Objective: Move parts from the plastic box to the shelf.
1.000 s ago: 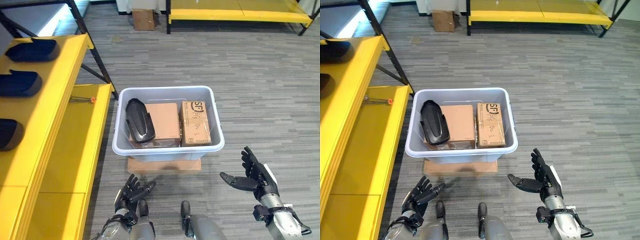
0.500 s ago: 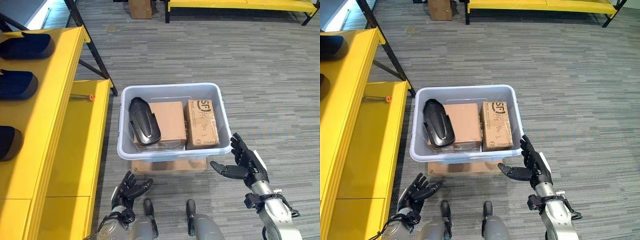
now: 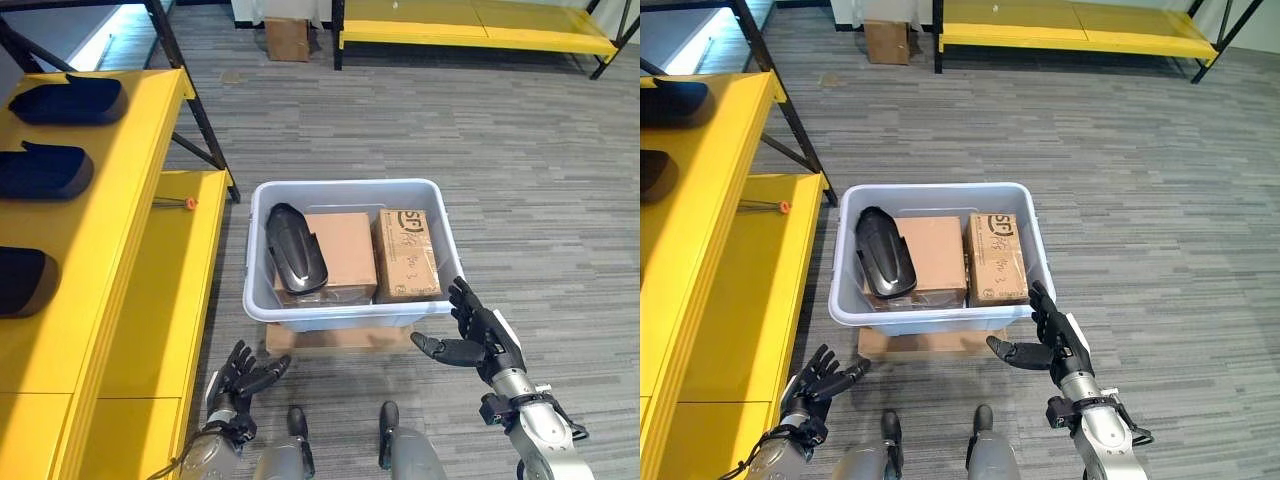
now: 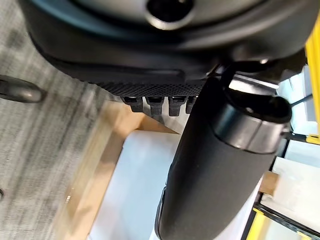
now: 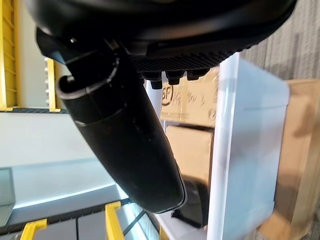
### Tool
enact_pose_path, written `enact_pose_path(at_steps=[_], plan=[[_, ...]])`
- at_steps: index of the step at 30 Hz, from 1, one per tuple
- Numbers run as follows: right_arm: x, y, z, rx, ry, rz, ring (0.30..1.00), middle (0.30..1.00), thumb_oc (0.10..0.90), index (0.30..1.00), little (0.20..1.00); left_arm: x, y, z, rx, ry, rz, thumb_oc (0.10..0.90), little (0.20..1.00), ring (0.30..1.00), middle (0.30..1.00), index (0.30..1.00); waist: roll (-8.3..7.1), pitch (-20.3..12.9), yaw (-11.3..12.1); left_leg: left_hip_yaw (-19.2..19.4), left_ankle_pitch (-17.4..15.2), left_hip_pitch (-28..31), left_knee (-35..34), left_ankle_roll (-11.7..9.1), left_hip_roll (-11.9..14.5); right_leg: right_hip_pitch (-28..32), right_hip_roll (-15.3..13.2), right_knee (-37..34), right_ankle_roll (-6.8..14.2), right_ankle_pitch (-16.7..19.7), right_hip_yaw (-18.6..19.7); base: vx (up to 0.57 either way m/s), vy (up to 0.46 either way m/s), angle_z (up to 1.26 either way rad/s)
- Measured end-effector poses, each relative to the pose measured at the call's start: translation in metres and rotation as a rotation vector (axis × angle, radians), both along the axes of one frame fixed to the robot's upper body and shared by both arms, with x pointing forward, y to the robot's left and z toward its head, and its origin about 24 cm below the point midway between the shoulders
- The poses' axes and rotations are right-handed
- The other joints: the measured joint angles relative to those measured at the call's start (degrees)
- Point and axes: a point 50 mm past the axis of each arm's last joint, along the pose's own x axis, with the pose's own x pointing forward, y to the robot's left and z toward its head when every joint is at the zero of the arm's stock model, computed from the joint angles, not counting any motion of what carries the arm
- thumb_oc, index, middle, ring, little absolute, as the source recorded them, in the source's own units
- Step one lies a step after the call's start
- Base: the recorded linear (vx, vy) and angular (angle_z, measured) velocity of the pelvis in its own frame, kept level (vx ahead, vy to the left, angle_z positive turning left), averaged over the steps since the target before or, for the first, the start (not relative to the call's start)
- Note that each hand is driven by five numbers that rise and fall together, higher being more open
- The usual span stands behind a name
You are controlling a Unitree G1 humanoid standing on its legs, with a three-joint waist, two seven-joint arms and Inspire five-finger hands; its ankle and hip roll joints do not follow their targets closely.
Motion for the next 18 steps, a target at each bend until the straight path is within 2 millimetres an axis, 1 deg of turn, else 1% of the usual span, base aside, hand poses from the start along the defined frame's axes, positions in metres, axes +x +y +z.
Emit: enact_pose_path(at_steps=[1,3,5,9,11,12,18], plan=[[-0.002,-0.002,-0.002,-0.009,0.014,-0.003,1.0,1.0,0.9,1.0,1.0,0.001,-0.005,0.0,-0.016,-0.005,0.0,0.9,1.0,1.0,1.0,1.0,-0.14,0.0,-0.34,-0.48,0.52,0.34,-0.9,-0.24,-0.1,-0.04,-0.15,0.96,-0.29,-0.68,-0.39,0.06,-0.086,0.31],[-0.003,-0.003,-0.003,-0.012,0.02,-0.002,1.0,1.0,0.9,1.0,1.0,0.0,-0.014,-0.003,-0.047,-0.003,-0.005,0.9,1.0,1.0,1.0,1.0,-0.17,0.02,-0.3,-0.93,0.69,0.67,-1.54,-0.43,0.04,-0.47,-0.2,2.36,-0.38,-2.06,-0.82,0.09,-0.12,0.16],[-0.003,-0.003,-0.002,-0.012,0.02,0.006,1.0,1.0,0.9,1.0,1.0,-0.004,-0.017,-0.005,-0.062,0.008,-0.001,0.9,1.0,1.0,1.0,1.0,-0.15,0.02,-0.22,-1.08,0.55,1.18,-2.42,-0.24,0.08,-0.69,-0.25,3.6,-0.52,-2.86,-0.83,0.06,-0.092,0.04],[-0.003,-0.003,-0.003,-0.011,0.026,0.006,1.0,1.0,0.9,1.0,1.0,-0.009,-0.016,-0.007,-0.062,0.021,0.007,0.9,1.0,1.0,1.0,1.0,-0.11,-0.01,-0.37,-1.24,0.86,1.27,-3.52,-0.78,0.25,-2.45,-0.31,6.43,-1.39,-4.92,-0.77,0.05,-0.069,0.02],[-0.004,-0.003,-0.003,-0.01,0.028,0.009,1.0,1.0,0.9,1.0,1.0,-0.009,-0.015,-0.008,-0.061,0.023,0.009,0.9,1.0,1.0,1.0,1.0,-0.09,-0.02,-0.3,-1.06,1.04,1.38,-4.06,-0.99,0.4,-2.58,-0.14,6.85,-1.55,-5.05,-0.74,0.05,-0.063,-0.05],[-0.003,-0.002,-0.003,-0.01,0.026,0.012,1.0,1.0,0.9,1.0,1.0,-0.01,-0.015,-0.008,-0.061,0.024,0.011,0.9,1.0,1.0,1.0,1.0,-0.09,-0.02,-0.23,-0.66,1.59,2.17,-4.67,-1.65,0.67,-2.69,0.18,7.04,-1.81,-5.39,-0.59,0.02,-0.038,-0.09],[0.003,-0.001,0.002,-0.012,0.003,0.019,1.0,1.0,0.9,1.0,1.0,-0.006,-0.014,-0.004,-0.061,0.003,0.01,0.9,1.0,1.0,1.0,1.0,-0.08,-0.02,-0.26,-0.61,1.73,2.33,-5.28,-1.79,1.34,-2.67,0.91,6.66,-2.18,-5.69,-0.7,0.03,-0.055,-0.02]])
